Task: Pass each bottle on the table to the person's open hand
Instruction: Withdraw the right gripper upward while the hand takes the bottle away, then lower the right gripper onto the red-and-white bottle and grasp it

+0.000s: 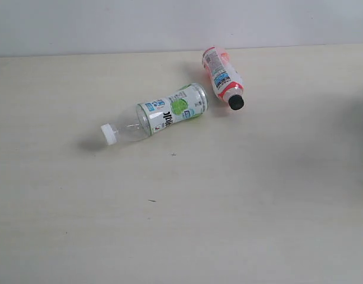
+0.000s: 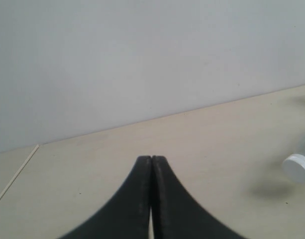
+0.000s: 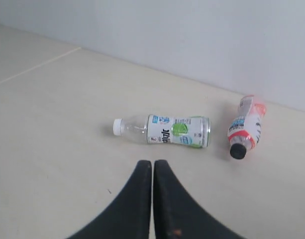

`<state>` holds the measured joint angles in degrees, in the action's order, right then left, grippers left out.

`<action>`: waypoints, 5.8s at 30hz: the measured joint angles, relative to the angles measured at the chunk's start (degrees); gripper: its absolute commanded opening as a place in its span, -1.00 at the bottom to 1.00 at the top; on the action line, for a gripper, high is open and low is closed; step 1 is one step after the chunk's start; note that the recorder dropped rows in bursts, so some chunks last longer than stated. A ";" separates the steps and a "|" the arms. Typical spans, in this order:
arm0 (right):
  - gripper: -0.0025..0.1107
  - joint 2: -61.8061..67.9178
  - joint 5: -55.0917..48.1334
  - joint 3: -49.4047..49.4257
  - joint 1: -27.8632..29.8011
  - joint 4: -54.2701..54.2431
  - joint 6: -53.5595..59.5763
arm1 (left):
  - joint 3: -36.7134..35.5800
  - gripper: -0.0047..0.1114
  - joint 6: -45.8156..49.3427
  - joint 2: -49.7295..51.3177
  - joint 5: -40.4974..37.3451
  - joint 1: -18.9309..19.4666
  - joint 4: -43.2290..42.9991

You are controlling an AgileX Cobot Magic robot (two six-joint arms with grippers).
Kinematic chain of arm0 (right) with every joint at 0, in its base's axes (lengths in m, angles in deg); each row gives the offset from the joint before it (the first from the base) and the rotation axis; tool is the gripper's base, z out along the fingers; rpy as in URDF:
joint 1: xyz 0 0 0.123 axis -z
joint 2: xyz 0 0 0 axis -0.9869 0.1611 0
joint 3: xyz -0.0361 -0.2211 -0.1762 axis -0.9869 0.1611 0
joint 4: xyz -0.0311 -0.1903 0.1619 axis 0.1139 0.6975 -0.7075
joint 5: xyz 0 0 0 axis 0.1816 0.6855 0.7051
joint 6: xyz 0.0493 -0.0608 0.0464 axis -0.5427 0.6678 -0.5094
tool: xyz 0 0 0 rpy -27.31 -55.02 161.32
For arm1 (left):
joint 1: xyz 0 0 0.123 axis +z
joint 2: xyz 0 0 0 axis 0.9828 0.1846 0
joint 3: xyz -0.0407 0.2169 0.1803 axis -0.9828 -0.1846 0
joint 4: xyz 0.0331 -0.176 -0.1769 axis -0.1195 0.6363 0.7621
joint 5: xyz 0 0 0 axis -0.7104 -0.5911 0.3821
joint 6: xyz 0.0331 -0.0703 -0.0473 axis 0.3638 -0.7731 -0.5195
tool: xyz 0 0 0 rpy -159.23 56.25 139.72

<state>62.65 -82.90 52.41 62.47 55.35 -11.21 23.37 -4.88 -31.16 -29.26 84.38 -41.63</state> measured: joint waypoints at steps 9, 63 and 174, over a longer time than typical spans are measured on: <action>-0.92 -8.79 -0.73 0.53 0.00 -0.09 -0.12 | 0.00 -0.92 0.00 0.00 0.00 0.00 0.00; -0.92 -11.07 -0.98 2.00 0.00 -1.34 -1.30 | 0.00 -0.92 0.00 0.00 0.00 0.00 0.00; 0.41 124.57 3.39 -86.59 1.79 32.00 -25.09 | 0.00 -0.92 0.00 0.00 0.00 0.00 0.00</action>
<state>187.23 -79.51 -34.19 64.26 87.35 -36.31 23.37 -4.88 -31.16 -29.26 84.38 -41.63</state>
